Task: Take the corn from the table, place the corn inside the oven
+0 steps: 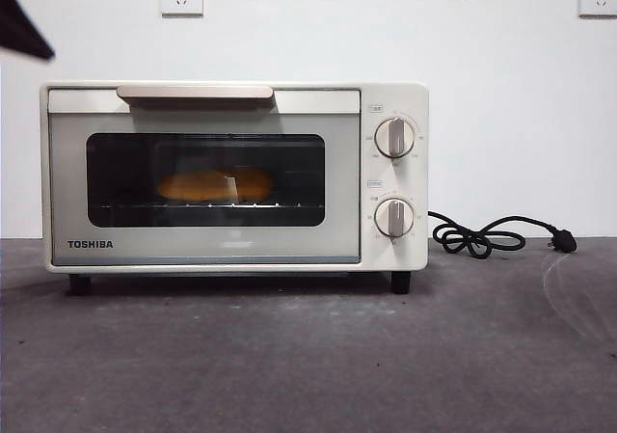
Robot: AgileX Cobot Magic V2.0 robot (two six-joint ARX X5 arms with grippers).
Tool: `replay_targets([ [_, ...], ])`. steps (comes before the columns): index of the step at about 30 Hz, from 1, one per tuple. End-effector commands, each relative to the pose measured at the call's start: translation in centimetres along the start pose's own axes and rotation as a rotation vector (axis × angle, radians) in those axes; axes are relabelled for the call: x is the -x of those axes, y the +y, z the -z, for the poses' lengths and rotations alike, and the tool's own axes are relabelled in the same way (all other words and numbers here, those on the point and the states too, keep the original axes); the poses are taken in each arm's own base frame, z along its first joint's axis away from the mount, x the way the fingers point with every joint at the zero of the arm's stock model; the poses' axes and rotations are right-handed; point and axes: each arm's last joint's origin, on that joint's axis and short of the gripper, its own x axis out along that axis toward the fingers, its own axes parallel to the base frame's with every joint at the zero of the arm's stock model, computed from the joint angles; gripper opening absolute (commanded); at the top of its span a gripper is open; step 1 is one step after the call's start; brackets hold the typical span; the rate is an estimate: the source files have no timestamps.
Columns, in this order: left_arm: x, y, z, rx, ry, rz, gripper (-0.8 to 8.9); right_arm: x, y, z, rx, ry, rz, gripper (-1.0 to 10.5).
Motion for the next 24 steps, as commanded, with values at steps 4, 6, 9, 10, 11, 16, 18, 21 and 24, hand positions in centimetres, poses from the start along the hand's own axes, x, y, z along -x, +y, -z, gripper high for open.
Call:
replay_targets([
  [4, 2.9, -4.9, 1.8, -0.116, -0.059, -0.072, -0.07, -0.2, -0.2, -0.2, 0.004, -0.012, 0.004, -0.1],
  [6, 3.7, -6.2, 2.8, -0.137, -0.052, -0.056, -0.07, -0.2, -0.2, -0.3, 0.009, -0.020, 0.013, 0.0],
  [9, 4.6, -7.5, 3.9, -0.170, -0.045, -0.027, -0.07, -0.2, -0.3, -0.4, 0.019, -0.030, 0.026, 0.0],
  [10, 4.9, -7.9, 4.3, -0.175, -0.050, -0.024, -0.07, -0.1, -0.3, -0.5, 0.023, -0.036, 0.031, 0.0],
  [11, 5.3, -8.2, 4.6, -0.175, -0.060, -0.032, -0.07, -0.1, -0.4, -0.5, 0.026, -0.039, 0.039, 0.0],
  [16, 6.4, -9.0, 5.3, -0.192, -0.114, -0.094, -0.07, -0.1, -0.5, -0.7, 0.035, -0.044, 0.086, 0.0],
  [18, 6.6, -9.0, 5.5, -0.194, -0.118, -0.096, -0.07, -0.1, -0.6, -0.7, 0.036, -0.042, 0.098, 0.0],
  [21, 6.6, -9.0, 5.5, -0.194, -0.118, -0.096, -0.06, -0.1, -0.6, -0.7, 0.033, -0.037, 0.107, 0.0],
  [24, 6.4, -8.9, 5.4, -0.162, -0.104, -0.091, -0.04, -0.1, -0.6, -0.7, 0.033, -0.037, 0.107, 0.0],
])
